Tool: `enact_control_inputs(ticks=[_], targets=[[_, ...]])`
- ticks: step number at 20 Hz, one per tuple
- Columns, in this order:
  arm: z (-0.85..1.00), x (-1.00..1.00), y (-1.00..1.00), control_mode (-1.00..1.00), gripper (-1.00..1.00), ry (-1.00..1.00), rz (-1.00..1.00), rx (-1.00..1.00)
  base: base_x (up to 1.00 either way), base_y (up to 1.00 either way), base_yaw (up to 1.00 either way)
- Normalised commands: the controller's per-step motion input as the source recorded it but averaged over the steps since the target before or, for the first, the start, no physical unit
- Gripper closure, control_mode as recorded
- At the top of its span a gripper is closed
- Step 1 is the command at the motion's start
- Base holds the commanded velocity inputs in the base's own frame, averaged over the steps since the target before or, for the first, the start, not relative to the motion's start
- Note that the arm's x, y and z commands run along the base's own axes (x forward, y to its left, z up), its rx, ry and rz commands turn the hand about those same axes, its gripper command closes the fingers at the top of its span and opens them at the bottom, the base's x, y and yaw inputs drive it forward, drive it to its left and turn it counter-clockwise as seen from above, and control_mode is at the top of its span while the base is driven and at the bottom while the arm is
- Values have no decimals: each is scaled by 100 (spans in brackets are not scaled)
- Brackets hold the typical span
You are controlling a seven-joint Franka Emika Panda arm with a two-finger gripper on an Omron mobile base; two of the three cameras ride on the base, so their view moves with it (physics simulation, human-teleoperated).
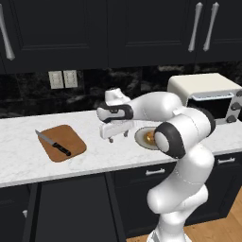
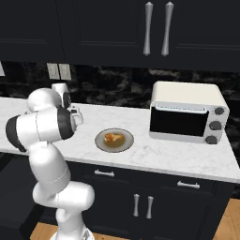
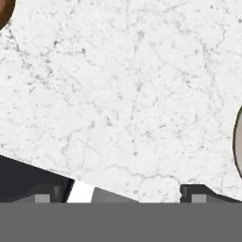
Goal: Pick up the knife from the drawer and place it on the cutting board. Then place the meat from the plate to the cutting board.
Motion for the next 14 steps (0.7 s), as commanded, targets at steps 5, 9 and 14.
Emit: enact_control_inputs(ticks=[5,9,14], targets=[[-12,47,-64,-100,-100,8,-38,-1,0,0,0],[-35,23,-79,-100,-100,1,-45,0,0,0,0],[-49,-78,-78,-100,-100,-34,-24,0,0,0,0]])
